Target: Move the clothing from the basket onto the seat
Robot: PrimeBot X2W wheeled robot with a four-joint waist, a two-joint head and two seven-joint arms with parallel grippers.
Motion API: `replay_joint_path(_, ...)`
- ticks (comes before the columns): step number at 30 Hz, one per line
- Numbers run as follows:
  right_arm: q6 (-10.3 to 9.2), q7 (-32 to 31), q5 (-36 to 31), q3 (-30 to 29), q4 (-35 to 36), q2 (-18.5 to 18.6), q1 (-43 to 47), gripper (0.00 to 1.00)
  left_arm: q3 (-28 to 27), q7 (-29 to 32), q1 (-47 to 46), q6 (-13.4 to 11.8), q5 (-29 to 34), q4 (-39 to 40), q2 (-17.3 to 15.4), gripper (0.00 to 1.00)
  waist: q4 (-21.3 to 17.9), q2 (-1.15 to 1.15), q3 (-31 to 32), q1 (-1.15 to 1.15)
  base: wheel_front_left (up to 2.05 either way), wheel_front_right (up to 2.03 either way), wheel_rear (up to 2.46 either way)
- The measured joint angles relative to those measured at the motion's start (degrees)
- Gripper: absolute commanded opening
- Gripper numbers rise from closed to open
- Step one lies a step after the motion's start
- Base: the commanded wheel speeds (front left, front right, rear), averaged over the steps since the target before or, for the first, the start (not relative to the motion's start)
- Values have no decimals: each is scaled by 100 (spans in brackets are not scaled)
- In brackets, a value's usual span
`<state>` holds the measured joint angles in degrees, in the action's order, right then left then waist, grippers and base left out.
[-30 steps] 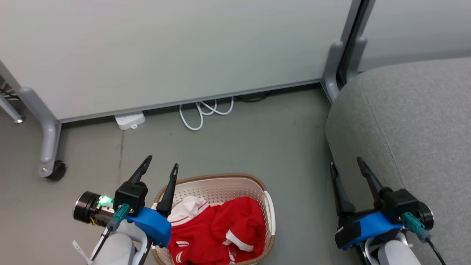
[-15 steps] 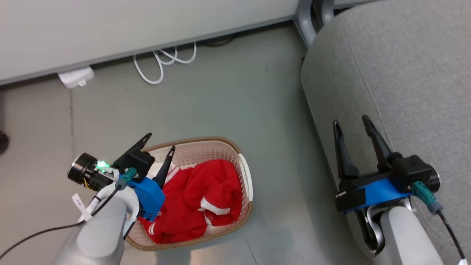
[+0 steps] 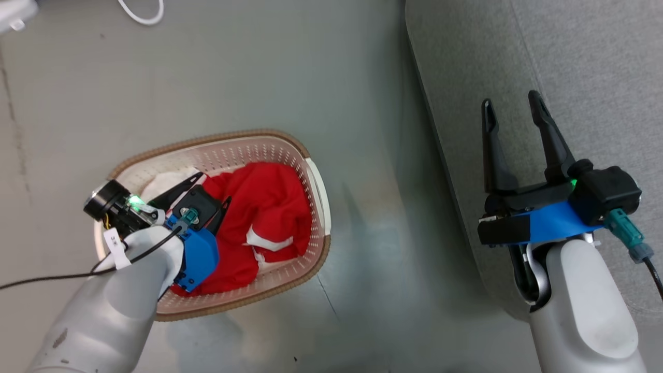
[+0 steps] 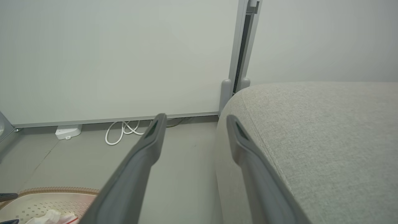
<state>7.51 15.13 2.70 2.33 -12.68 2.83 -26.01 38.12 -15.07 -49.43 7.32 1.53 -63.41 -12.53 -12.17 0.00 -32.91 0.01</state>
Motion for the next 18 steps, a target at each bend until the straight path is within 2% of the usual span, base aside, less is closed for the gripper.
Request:
replay_joint_path(9,0,0,53,-55,202,0,-351,100,995,10,-680,0,-187,-623,-53,100,-163,0,-883,0,0,0,0)
replay_joint_path(18,0,0,132,-33,364,-1,-622,100,1738,168,-1137,0,-565,-856,-225,100,-294,0,-1618,0,0,0,0)
